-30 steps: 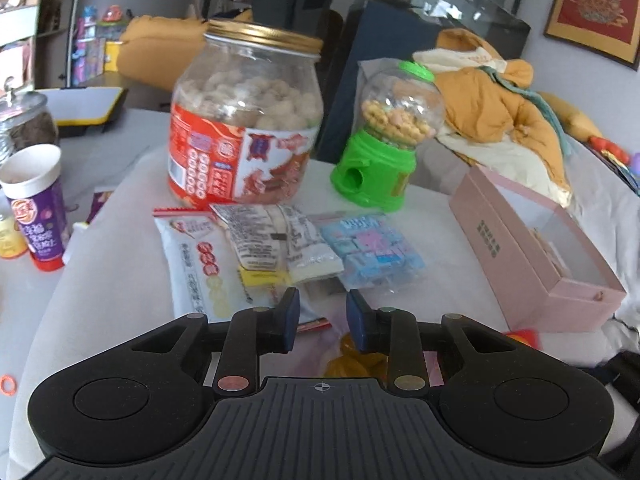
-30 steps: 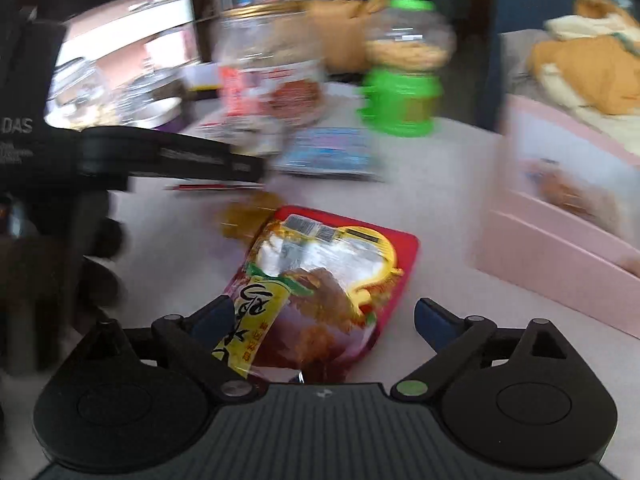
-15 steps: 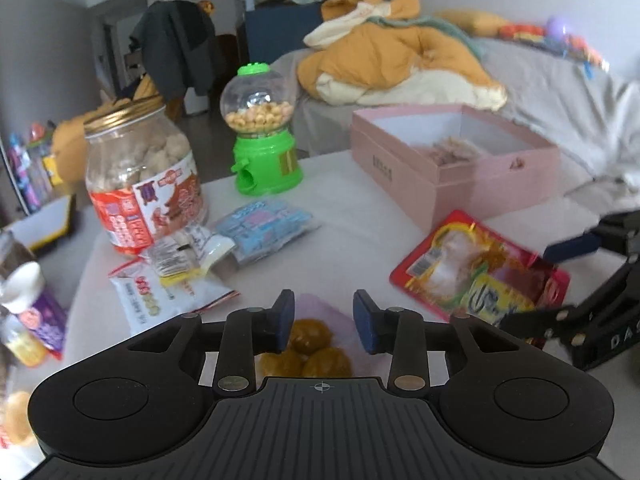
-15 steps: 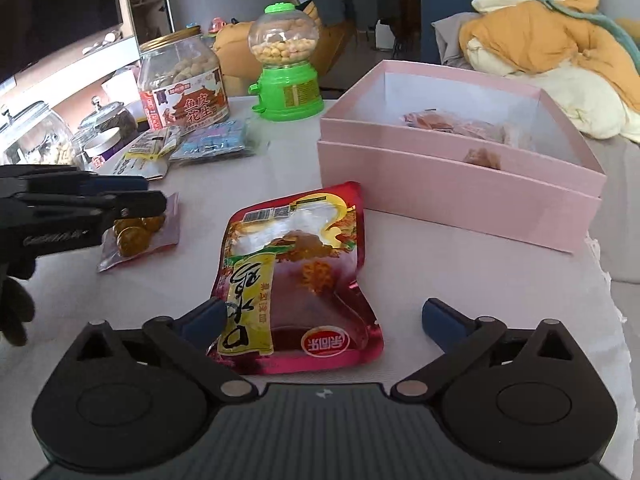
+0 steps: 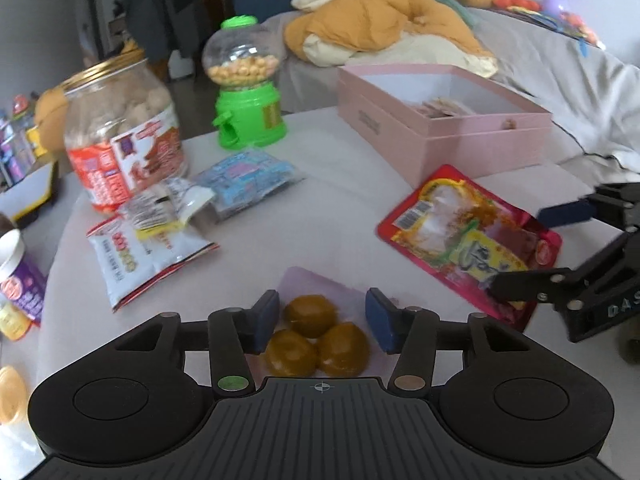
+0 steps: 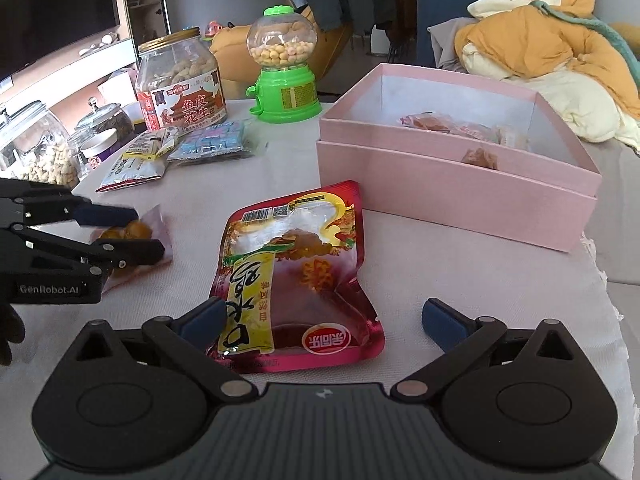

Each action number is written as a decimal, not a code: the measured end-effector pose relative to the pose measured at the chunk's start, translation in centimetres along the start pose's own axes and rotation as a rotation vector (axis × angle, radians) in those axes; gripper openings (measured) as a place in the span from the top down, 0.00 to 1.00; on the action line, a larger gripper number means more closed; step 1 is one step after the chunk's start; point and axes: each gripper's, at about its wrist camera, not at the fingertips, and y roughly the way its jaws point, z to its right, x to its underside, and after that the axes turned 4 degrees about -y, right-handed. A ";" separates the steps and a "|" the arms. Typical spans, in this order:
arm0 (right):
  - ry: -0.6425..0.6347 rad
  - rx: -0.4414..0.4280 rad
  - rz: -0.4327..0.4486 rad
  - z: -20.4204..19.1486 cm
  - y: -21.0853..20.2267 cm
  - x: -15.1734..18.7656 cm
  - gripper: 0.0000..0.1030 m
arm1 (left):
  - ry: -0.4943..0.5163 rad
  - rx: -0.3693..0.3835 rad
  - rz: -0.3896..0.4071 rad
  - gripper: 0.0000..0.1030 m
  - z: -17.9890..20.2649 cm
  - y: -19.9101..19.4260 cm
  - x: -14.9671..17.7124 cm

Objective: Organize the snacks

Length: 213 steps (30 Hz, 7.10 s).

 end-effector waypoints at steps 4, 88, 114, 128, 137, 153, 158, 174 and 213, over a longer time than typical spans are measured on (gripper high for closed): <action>0.001 0.001 0.002 0.0 0.0 0.0 0.00 | -0.005 -0.072 -0.001 0.44 -0.5 -0.4 0.3; -0.131 -0.029 -0.100 -1.7 2.8 -3.0 0.00 | -0.078 -0.078 0.102 0.46 3.9 -3.2 4.2; 0.059 0.086 -0.163 -2.0 -0.7 -0.5 0.00 | -0.007 -0.118 0.132 0.45 4.7 -3.3 4.8; -0.029 0.040 -0.146 -2.0 -1.0 -0.6 0.15 | -0.007 -0.114 0.130 0.45 4.7 -3.2 4.8; 0.030 0.094 -0.160 3.3 -2.9 0.8 0.18 | 0.021 -0.142 0.138 0.48 5.2 -3.5 4.8; 0.182 0.014 -0.061 10.3 -10.0 2.1 0.24 | -0.026 -0.004 0.299 0.89 7.0 -7.1 -3.5; 0.155 0.002 -0.085 9.3 -9.2 2.5 0.24 | -0.053 0.073 0.197 0.89 5.6 -6.0 0.6; 0.056 0.054 -0.026 4.7 -5.6 4.9 0.00 | 0.167 0.044 -0.012 0.87 9.9 -3.7 4.2; 0.218 -0.076 0.045 7.6 -6.8 5.6 0.00 | 0.094 -0.013 0.062 0.47 8.1 -1.9 1.0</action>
